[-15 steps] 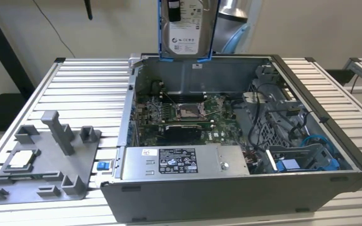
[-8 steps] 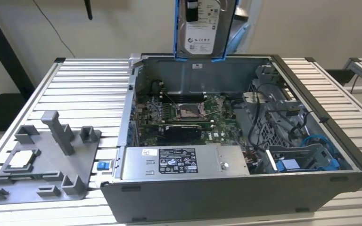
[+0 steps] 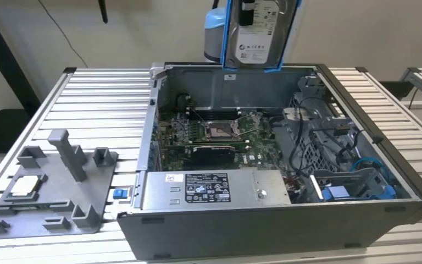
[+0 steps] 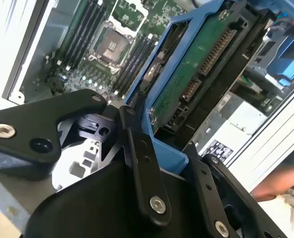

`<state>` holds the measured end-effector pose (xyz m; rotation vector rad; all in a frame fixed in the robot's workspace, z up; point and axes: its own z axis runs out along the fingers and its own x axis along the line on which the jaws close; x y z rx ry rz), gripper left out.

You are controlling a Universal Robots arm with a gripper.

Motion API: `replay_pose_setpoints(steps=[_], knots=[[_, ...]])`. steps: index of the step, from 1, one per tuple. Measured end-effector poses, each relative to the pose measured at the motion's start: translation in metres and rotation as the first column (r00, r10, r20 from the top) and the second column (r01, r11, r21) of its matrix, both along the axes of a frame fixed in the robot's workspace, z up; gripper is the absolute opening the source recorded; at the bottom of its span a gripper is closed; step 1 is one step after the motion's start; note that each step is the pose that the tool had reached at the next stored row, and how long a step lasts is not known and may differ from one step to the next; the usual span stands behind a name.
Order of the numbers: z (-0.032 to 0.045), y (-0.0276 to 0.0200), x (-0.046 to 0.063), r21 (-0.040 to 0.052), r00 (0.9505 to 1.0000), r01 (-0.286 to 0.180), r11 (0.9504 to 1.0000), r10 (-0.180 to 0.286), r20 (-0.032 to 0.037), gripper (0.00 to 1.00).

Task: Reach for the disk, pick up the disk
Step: 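Pick up the disk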

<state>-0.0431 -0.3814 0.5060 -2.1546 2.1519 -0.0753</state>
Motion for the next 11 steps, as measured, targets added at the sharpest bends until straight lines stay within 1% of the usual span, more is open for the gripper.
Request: replay_pose_setpoints(steps=[11], knots=[[0.0000,-0.0005,0.050,0.0009,1.0000,0.000,1.0000,0.000,-0.0054,0.00]])
